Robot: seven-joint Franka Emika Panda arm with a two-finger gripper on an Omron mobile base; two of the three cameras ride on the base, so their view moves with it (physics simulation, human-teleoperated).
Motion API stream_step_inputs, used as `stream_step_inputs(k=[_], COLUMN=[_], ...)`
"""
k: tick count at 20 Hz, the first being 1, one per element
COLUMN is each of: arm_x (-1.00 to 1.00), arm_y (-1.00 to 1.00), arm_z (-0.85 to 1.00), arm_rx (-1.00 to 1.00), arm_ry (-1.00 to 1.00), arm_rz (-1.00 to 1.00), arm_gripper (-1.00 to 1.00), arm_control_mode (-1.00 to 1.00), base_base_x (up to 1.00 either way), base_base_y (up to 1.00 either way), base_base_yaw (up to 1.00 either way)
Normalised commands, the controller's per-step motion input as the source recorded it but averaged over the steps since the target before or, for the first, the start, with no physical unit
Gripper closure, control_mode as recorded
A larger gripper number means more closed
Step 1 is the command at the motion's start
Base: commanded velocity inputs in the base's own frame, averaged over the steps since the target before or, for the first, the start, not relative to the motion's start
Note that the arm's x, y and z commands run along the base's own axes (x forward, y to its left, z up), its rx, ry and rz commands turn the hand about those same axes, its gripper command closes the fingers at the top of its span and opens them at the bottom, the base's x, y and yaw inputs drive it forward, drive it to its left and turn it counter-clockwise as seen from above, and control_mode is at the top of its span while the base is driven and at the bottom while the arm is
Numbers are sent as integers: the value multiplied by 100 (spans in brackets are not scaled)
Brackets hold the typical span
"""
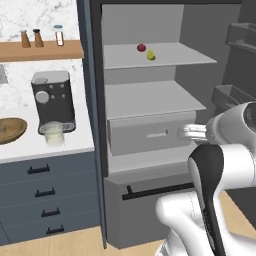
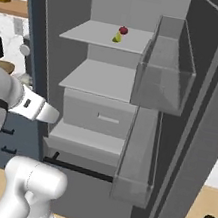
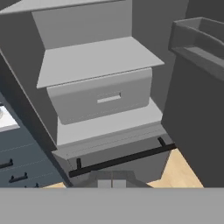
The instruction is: Grab a lemon wedge from the fridge and one ice cube from the ice bowl, and put them in the glass of lemonade.
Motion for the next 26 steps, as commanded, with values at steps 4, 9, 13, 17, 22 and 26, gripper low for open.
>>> stream_step_inputs(k=[4, 9, 13, 17, 22, 26], arm_x=[0, 0, 0, 0, 31, 15], arm_y=[0, 0, 0, 0, 0, 0], arm_z=[0, 0, 0, 0, 3, 27], arm_rx=[0, 0, 0, 0, 0, 0], arm_ry=[0, 0, 0, 0, -1, -2], arm_rz=[0, 0, 0, 0, 2, 5], arm_gripper=[100, 100, 100, 100, 100, 100], arm_control_mode=[100, 100, 100, 100, -100, -100], base_base_x=[47, 59, 13, 19, 8, 0], base_base_y=[-27, 0, -6, -4, 0, 0], base_base_yaw=[3, 1, 0, 0, 0, 0])
